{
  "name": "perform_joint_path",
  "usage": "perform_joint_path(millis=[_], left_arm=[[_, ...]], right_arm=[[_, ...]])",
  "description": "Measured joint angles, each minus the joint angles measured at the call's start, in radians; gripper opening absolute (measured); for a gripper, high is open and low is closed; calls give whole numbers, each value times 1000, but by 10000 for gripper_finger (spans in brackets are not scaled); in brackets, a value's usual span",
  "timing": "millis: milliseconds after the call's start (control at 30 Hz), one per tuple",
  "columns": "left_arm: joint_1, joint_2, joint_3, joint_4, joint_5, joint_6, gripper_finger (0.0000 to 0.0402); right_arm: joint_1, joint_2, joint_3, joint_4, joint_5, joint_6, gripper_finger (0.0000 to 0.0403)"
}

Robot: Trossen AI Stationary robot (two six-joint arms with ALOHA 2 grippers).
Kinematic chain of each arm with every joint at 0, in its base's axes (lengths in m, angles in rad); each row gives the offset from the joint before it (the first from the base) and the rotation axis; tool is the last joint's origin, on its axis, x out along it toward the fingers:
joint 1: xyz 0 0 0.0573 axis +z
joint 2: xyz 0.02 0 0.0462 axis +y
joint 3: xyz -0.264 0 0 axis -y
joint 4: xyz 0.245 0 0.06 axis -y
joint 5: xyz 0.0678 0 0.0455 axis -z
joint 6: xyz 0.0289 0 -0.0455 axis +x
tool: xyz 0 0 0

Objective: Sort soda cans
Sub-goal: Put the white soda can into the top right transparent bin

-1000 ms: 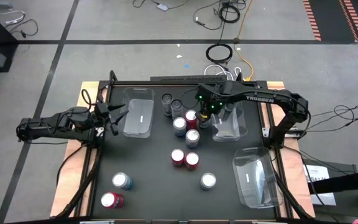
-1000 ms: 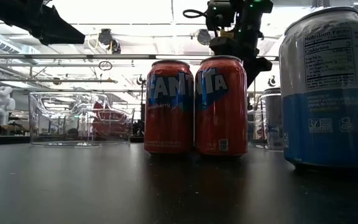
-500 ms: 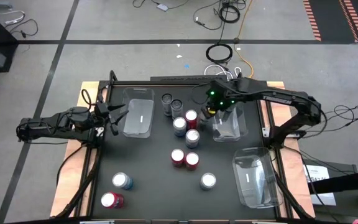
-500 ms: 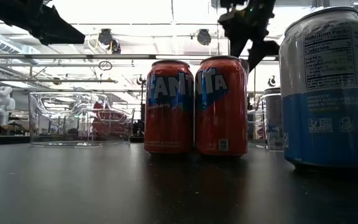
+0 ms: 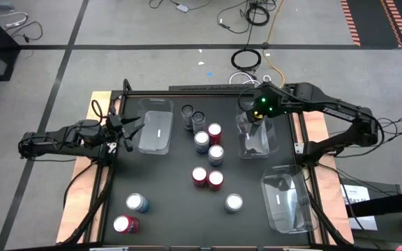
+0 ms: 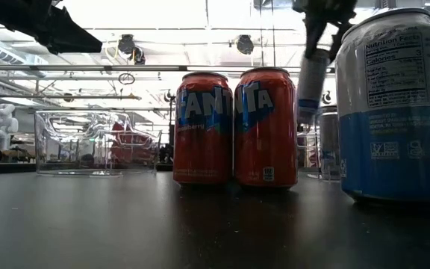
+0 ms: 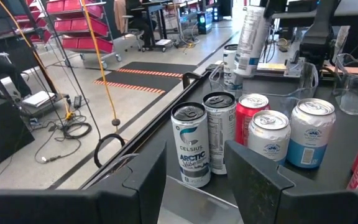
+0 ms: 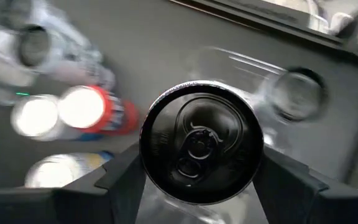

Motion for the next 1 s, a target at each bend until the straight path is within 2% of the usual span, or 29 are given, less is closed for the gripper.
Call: perform_joint_path(millis=[200, 600, 833, 1000], left_arm=[[0, 0, 0, 0, 0, 0, 171], [0, 0, 0, 0, 0, 0, 171], [0, 0, 0, 0, 0, 0, 171], [0, 0, 0, 0, 0, 0, 171]], right_arm=[[-1, 47, 0, 6, 4, -11, 246], [-69, 238, 0, 56, -2, -140, 247], [-133, 268, 0, 76, -6, -165, 247], [-175, 266, -65, 169, -75, -173, 247]])
